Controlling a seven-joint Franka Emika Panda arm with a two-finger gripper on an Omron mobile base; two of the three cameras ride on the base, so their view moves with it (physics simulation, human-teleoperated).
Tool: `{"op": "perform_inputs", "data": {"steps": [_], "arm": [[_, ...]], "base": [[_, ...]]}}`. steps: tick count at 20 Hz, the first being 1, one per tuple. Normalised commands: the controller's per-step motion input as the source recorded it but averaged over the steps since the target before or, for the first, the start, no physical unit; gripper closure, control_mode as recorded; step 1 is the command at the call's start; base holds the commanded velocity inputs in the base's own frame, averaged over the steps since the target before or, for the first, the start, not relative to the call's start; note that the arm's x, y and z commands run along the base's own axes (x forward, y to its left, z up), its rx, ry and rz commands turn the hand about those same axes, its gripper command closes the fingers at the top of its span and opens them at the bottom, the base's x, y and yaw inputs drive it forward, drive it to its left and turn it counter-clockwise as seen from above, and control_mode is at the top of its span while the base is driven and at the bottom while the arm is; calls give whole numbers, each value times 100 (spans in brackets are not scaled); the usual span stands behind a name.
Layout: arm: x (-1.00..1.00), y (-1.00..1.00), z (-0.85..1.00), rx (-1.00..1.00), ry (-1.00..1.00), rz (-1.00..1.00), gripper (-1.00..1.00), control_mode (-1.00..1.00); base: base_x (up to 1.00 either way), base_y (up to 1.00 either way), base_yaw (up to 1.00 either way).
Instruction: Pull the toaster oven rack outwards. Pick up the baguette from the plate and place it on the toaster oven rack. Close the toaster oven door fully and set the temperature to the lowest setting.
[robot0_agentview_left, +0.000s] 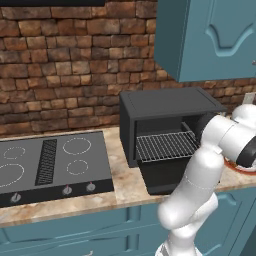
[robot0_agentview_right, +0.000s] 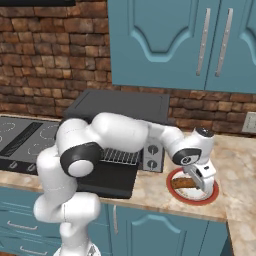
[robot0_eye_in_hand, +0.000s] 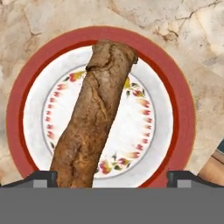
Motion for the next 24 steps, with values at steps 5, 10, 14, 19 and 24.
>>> {"op": "perform_inputs", "data": {"steps": [5, 10, 14, 19, 24], "arm": [[18, -27, -30, 0, 0, 0, -100, -100], [21, -16, -6, 0, 0, 0, -100, -100], [27, 0, -2, 0, -3, 0, -100, -100], [26, 2, -31, 0, 0, 0, -100, -100], [22, 1, -39, 0, 0, -2, -100, -100]], "base": [[0, 0, 0], [0, 0, 0], [0, 0, 0], [0, 0, 0], [0, 0, 0]]}}
